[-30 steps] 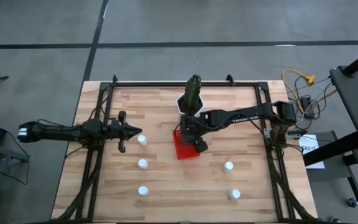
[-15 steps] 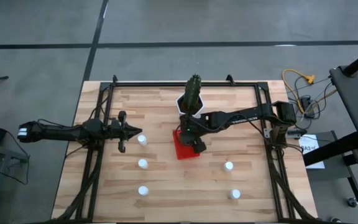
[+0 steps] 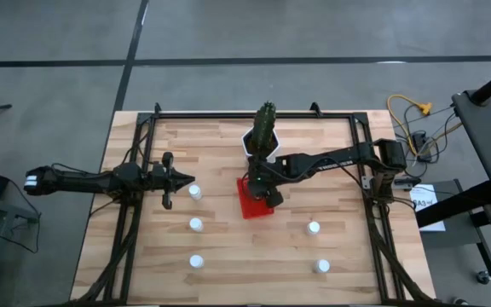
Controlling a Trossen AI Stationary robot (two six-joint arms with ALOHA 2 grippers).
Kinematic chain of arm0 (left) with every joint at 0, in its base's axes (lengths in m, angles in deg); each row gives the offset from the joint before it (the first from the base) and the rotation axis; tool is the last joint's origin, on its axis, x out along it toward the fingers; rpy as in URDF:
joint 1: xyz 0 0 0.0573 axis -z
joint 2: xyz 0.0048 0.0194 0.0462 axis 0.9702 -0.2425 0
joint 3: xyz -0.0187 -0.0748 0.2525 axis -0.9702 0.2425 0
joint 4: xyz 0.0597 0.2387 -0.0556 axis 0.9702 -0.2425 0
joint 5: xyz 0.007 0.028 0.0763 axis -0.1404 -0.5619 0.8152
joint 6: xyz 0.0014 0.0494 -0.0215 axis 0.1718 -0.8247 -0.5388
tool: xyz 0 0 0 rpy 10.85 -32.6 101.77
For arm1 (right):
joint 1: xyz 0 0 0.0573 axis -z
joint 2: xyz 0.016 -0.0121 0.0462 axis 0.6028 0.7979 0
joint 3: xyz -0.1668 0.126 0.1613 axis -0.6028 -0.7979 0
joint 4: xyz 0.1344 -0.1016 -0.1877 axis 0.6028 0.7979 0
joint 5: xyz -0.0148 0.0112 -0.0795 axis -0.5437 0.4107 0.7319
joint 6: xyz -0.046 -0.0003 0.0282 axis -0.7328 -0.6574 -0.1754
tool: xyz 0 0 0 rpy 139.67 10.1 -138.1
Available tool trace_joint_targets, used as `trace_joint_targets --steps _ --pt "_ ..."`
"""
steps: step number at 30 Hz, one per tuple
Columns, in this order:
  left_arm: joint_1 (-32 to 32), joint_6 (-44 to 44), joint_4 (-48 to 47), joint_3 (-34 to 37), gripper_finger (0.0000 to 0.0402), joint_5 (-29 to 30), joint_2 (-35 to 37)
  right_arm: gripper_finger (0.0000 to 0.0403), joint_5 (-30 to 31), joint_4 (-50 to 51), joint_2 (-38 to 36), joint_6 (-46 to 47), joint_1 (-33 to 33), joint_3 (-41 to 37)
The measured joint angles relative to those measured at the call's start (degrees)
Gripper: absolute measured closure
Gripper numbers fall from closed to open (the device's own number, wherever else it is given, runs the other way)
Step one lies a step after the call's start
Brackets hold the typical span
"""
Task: Pick and place pill bottles into a basket
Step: Put the white pill bottle into the red bin
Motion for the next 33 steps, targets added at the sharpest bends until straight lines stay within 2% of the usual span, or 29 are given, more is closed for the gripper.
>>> trace_joint_targets --steps 13,33 --pt "0.0 0.0 0.0 0.0 0.0401 0.0 0.0 0.0213 0.0 4.47 0.0 0.93 0.0 -0.02" --pt "-0.01 0.0 0.0 0.0 0.0401 -0.01 0.0 0.0213 -0.02 4.19 -0.49 1.38 -0.01 -0.01"
